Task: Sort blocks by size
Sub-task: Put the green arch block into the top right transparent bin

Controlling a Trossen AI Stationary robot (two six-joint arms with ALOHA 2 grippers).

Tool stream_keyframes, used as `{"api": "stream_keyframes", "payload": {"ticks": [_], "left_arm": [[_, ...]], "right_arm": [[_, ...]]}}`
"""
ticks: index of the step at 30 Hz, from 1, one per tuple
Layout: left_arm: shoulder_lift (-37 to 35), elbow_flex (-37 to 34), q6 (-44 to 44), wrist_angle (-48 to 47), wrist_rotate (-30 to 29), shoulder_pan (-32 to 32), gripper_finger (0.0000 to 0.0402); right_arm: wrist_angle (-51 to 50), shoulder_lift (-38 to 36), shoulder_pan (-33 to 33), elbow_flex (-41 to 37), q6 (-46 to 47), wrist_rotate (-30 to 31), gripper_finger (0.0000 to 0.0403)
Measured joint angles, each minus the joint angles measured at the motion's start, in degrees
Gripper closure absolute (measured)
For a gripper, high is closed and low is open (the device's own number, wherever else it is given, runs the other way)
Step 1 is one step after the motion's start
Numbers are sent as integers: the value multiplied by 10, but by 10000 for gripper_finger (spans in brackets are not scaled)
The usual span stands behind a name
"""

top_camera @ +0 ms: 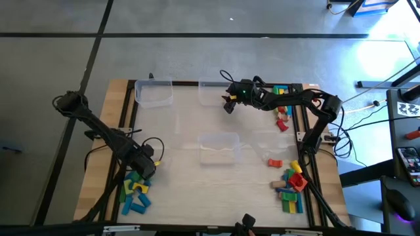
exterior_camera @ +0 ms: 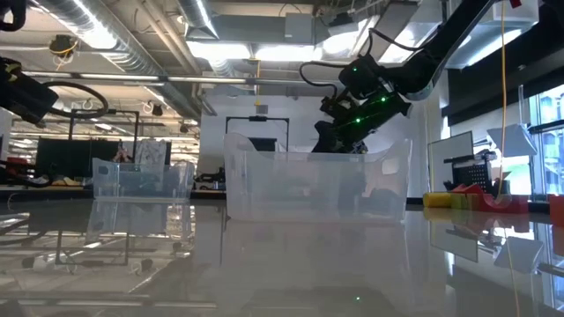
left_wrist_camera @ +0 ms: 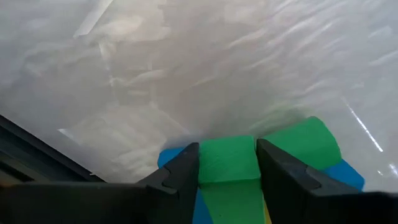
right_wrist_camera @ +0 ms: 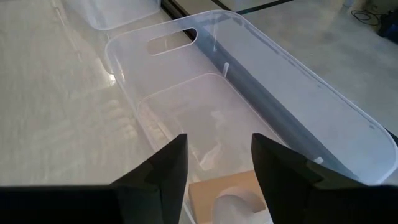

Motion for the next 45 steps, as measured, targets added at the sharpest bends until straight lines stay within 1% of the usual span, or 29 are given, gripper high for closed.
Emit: {"api": "stream_keyframes", "payload": {"ticks": [4, 7, 9, 12, 16, 19, 21, 27, 37, 42, 45], "left_arm": [[-21, 0, 2, -2, 0, 13, 261], [-42, 9, 21, -6, -1, 27, 265], [-57, 18, 42, -7, -12, 40, 266], [-77, 37, 83, -4, -52, 64, 264], [-93, 66, 161, -4, -111, 105, 260], [-95, 87, 220, 2, -163, 142, 261], [-96, 97, 262, 17, -189, 172, 262], [-95, 104, 434, 138, -209, 269, 259], [-85, 104, 669, 361, -212, 454, 258], [-38, 104, 779, 471, -211, 522, 257], [2, 104, 819, 540, -208, 557, 257]], "right_arm": [[0, 0, 0, 0, 0, 0, 226], [0, 0, 0, 0, 0, 0, 226], [0, 0, 0, 0, -1, 0, 226], [1, 0, 0, 0, -8, 0, 226], [3, 0, 0, 0, -13, 0, 226], [3, 0, 0, 0, -13, 0, 226], [4, 0, 0, 0, -13, 0, 226], [6, 0, 0, 0, -13, 0, 226], [7, 0, 0, 0, -13, 0, 226], [13, 0, 0, 0, -13, 0, 226], [13, 0, 0, 0, -13, 0, 226]]}}
